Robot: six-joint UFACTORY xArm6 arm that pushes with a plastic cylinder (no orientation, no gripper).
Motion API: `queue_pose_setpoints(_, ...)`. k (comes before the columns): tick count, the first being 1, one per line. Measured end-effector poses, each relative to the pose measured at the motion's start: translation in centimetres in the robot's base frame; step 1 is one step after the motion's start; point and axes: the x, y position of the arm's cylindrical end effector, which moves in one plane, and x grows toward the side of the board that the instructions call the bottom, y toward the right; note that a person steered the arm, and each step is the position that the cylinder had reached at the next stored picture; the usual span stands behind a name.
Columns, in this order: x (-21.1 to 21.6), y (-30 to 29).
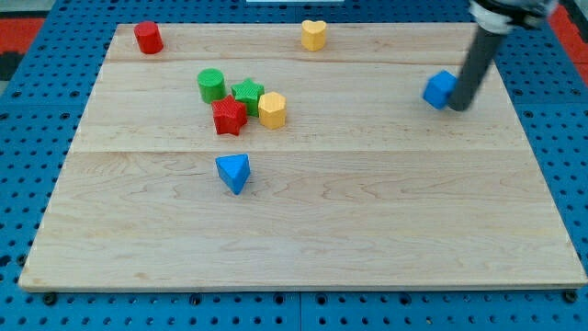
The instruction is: Move the blue cube towards the top right corner of the board
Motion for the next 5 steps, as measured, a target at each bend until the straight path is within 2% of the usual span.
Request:
queue_pose_setpoints(1, -4.3, -5.2)
queue_pose_setpoints(2, -3.4, -6.2)
queue_pose_setpoints(4, -8.3, -2.4)
queue_pose_setpoints(5, -9.9, -3.3)
